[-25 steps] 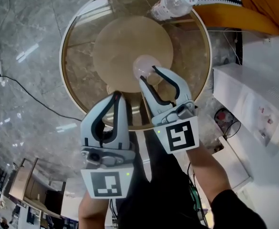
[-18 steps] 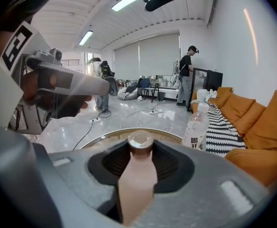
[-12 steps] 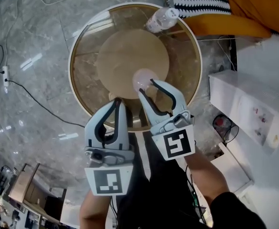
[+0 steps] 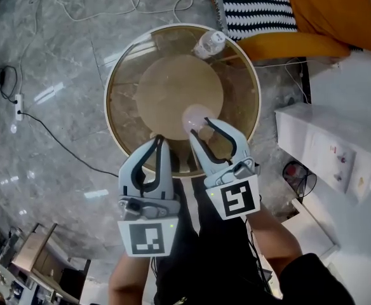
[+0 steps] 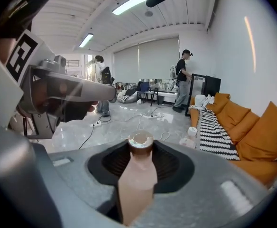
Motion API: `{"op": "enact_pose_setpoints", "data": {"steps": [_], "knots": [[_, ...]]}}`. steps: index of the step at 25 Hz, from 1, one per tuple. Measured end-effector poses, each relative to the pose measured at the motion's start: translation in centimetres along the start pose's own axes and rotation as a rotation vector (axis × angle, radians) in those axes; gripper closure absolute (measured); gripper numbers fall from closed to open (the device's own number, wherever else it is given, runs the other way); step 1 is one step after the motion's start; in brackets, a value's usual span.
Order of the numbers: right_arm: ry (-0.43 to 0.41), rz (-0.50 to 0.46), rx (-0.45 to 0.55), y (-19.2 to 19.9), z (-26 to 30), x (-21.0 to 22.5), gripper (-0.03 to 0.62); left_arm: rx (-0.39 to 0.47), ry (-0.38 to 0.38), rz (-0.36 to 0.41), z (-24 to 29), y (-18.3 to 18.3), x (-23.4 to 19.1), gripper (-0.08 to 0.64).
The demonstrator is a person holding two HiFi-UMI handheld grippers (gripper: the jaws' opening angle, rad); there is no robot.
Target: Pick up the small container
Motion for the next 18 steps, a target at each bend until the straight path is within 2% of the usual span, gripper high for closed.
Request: {"op": "enact_pose_setpoints", "data": {"steps": [18], "knots": [[0.008,-0.021,0.062,-11.2,-9.3,0.6,0.454,0.075,-0.024,0.056,-4.8,-12.1,2.6,0.554]]}}
Point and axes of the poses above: the fingertips, and each gripper's own axes: z forward along the fingers, x to its right, y out of its underside, the point moved 3 cm from there along -z, backward along the fingers, and after that the axes turned 2 degrees about -z, right-handed, at the moved point
